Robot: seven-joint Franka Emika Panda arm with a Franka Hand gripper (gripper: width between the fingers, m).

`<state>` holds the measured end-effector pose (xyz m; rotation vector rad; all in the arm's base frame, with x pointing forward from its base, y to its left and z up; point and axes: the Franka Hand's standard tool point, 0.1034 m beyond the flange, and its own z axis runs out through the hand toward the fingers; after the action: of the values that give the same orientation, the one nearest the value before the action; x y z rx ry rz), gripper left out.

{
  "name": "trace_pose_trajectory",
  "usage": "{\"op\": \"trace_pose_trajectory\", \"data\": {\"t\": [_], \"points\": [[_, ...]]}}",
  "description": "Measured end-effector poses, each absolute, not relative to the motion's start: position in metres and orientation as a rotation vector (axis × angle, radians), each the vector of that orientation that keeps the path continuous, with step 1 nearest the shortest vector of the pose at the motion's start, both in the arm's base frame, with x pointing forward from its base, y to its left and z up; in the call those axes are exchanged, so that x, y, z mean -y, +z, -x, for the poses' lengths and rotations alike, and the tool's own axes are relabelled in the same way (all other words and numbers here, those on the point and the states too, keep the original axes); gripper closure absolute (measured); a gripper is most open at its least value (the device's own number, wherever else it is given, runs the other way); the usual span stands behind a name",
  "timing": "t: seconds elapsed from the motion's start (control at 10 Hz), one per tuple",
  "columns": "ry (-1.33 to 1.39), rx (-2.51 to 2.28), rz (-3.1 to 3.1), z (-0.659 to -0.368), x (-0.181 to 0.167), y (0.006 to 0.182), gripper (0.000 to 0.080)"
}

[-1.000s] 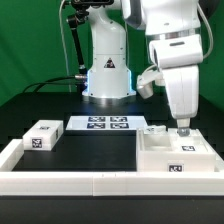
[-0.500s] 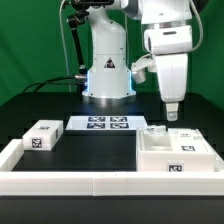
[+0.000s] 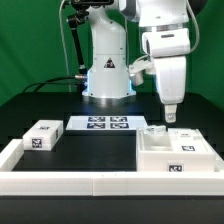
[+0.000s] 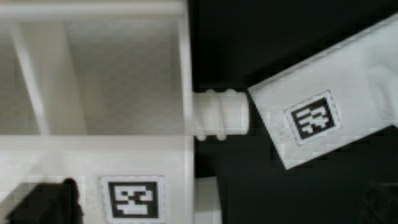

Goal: Assemble cabinet

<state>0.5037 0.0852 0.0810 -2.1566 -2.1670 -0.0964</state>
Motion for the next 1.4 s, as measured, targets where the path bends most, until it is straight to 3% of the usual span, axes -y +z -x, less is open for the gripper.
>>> {"op": "trace_pose_trajectory", "data": {"t": [0.4, 0.8, 1.1, 1.4], "points": [[-0.061, 2.434, 1.866, -0.47, -0.098, 0.068, 0.0002], [-0.053, 2.416, 1.878, -0.47, -0.095, 0.066, 0.0002], [-0.018, 2.457, 1.77, -0.436, -0.092, 0.051, 0.0002], [-0.001, 2.5, 1.674, -0.432, -0.094, 0.049, 0.0002]]}}
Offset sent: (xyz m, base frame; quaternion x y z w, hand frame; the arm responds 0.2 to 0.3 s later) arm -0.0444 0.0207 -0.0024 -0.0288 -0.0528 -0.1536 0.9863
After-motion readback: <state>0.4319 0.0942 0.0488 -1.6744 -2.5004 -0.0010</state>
